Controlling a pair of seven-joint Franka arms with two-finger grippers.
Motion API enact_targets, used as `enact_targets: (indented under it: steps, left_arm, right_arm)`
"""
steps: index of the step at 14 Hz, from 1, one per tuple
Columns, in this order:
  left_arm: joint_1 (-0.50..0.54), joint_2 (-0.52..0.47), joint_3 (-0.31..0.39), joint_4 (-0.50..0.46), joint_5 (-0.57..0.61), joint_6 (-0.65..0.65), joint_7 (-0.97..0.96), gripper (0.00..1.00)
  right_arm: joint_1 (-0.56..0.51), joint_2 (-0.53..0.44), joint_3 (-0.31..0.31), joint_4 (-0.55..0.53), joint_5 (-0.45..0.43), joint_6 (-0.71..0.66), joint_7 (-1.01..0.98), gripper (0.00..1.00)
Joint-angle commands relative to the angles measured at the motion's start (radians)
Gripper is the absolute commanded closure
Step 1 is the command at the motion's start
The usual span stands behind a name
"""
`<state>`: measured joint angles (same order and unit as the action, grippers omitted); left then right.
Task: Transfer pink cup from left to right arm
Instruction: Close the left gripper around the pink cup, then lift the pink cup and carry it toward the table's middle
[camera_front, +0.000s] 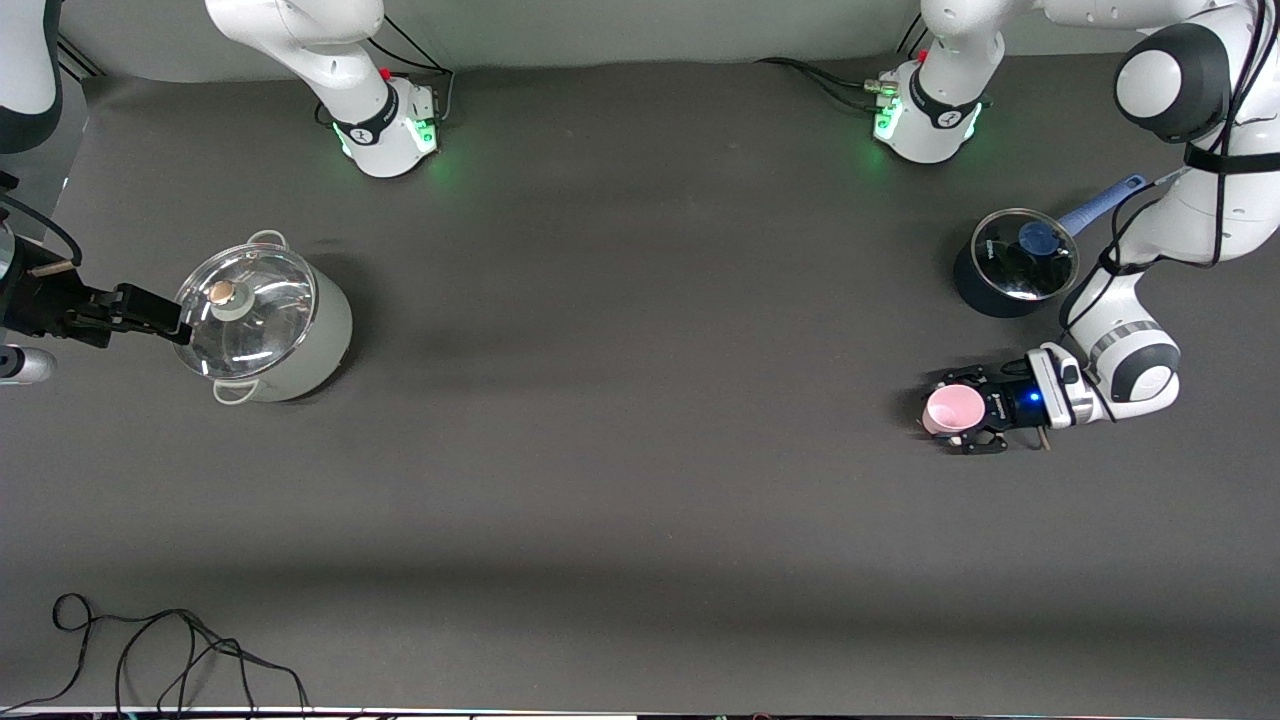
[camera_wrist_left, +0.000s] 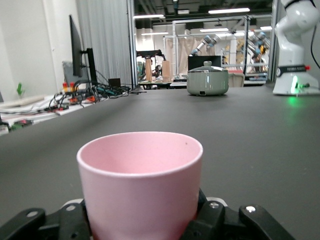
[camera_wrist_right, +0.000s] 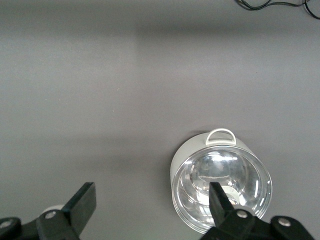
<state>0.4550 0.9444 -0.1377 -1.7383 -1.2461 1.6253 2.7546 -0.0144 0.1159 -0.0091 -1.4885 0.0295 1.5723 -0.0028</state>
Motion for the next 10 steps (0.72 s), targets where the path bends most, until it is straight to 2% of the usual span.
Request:
enact_targets:
  steps: [1, 3, 6, 8, 10]
  left_arm:
    - [-0.051, -0.003, -0.017, 0.066, 0.010, -0.027, 0.163, 1.00]
    - [-0.055, -0.003, -0.095, 0.069, -0.015, -0.007, 0.165, 1.00]
    - [-0.084, -0.004, -0.196, 0.080, -0.120, 0.077, 0.160, 1.00]
    - [-0.111, -0.009, -0.261, 0.080, -0.163, 0.181, 0.157, 1.00]
    - [-0.122, -0.009, -0.357, 0.079, -0.226, 0.321, 0.148, 1.00]
  right_arm:
    - [0.005, 0.007, -0.005, 0.020, 0.001, -0.003, 0.015, 0.00]
    - [0.007, 0.007, -0.005, 0.022, 0.001, -0.003, 0.017, 0.00]
    - [0.007, 0.007, -0.003, 0.022, 0.001, -0.003, 0.017, 0.00]
    - [0.007, 0.004, -0.002, 0.024, 0.001, -0.003, 0.018, 0.00]
    - [0.008, -0.002, 0.001, 0.025, 0.001, -0.009, 0.038, 0.00]
